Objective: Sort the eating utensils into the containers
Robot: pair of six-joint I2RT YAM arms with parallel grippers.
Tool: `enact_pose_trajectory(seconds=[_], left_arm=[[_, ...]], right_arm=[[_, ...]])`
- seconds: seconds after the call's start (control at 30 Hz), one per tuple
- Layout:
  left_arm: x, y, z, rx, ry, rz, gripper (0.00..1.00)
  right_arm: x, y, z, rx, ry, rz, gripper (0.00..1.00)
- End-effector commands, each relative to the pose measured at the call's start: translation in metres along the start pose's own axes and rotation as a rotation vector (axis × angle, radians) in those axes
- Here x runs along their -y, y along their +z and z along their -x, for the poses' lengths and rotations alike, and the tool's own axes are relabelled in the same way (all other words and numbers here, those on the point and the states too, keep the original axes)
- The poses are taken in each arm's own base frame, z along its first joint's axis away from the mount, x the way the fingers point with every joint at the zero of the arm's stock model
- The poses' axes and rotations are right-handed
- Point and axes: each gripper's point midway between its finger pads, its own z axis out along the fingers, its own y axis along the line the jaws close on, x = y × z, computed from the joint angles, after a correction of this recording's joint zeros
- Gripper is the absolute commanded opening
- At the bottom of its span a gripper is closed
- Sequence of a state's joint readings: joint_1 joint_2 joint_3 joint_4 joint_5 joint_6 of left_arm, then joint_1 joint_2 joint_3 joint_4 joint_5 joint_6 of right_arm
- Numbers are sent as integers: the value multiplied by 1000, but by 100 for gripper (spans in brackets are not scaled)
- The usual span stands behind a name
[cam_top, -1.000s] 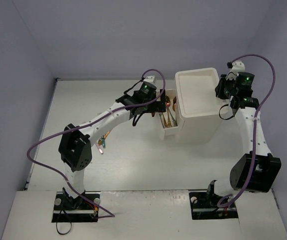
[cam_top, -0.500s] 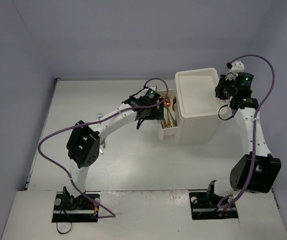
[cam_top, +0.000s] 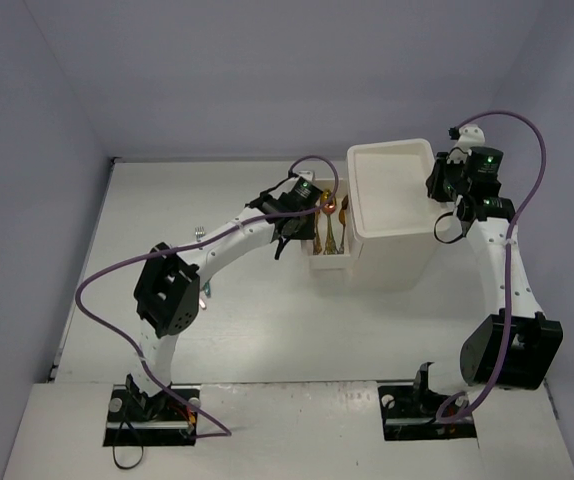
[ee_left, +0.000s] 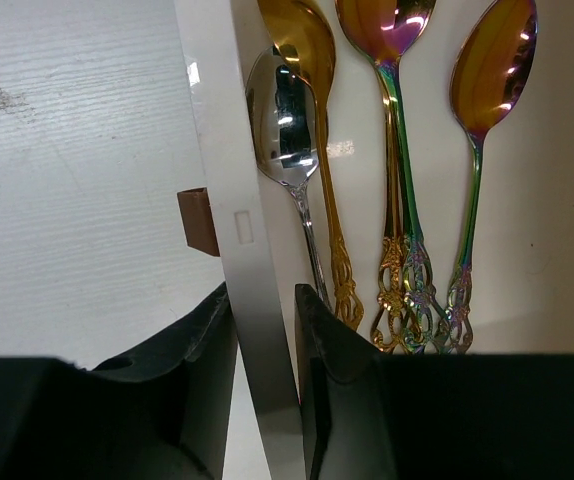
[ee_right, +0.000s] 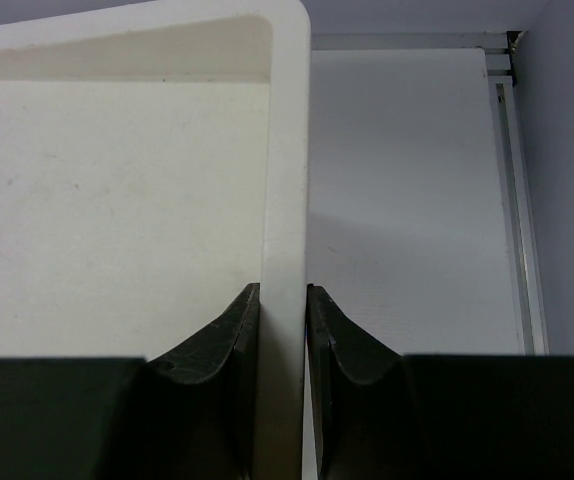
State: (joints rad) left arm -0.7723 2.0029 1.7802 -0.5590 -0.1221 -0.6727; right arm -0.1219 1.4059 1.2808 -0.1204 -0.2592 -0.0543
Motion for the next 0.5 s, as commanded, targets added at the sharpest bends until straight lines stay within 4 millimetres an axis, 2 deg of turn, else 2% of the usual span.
enact_pose_trajectory(seconds=[0.0,0.23,0.4,0.43,0.47], left_arm=[[31,-29,33,79,15,-105,2],[62,-29,37,98,8,-152,2],[70,-29,38,104,2,-164,2],[71,-31,38,107,-4,-165,3],[70,-34,39,110,-10,-166,8]], right_arm=[[-26,-2,-29,-102,52,101,0],[-28,1,-29,-108,61,112,0],[-29,2,-31,-112,64,116,0],[-29,3,-31,-111,64,116,0],[-29,2,-30,-111,64,115,0]])
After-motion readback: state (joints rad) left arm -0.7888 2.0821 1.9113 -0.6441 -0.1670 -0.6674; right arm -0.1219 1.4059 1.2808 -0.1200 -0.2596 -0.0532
